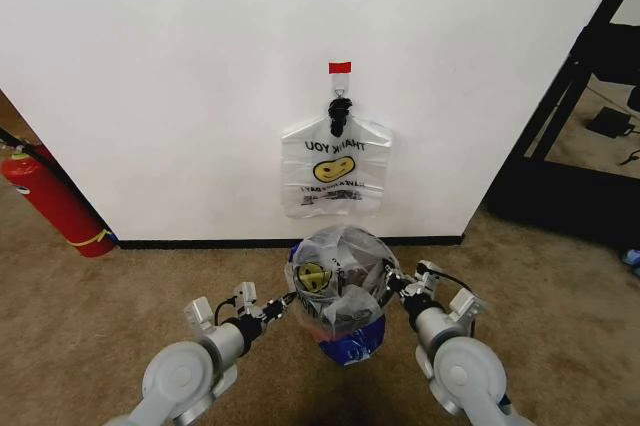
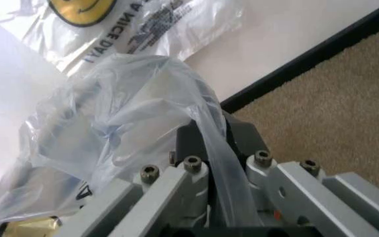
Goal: Pick up the garbage bag from the wall and place it over the trash bin.
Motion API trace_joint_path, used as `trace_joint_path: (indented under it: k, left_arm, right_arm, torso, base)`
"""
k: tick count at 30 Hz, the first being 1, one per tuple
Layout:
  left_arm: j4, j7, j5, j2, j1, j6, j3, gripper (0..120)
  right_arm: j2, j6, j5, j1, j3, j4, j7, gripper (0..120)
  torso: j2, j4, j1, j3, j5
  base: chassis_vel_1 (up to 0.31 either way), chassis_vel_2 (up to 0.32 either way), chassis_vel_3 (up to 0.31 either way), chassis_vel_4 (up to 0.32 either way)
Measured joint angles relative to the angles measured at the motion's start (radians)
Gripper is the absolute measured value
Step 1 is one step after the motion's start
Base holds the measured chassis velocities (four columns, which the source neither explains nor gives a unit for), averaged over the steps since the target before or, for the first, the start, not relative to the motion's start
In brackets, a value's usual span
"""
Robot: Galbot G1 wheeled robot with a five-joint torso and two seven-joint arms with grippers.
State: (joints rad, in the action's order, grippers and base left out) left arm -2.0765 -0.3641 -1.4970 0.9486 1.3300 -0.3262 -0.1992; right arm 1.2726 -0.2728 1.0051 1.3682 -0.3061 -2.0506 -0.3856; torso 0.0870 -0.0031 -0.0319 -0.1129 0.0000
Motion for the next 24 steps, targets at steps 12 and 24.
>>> trace_joint_path:
  k: [12,24]
  left_arm:
    - [-0.062,-0.038,0.105,-0.069,0.026,-0.035,-0.113,43]
    - [-0.197,-0.118,0.138,-0.191,-0.261,-0.145,0.109,51]
  right_arm:
    - [-0.018,0.011,-0.03,-0.018,-0.003,0.028,0.0,1]
    - [-0.012,0.041,-0.133,-0.015,0.013,0.036,0.025,1]
  torso:
    - [0.0,0.0002,0.0,0.0,-0.0002]
    - [0.0,-0.0007,0.0,0.0,-0.0001]
  base:
    - [0.0,0.0,0.0,0.0]
    - [0.0,0.0,0.0,0.0]
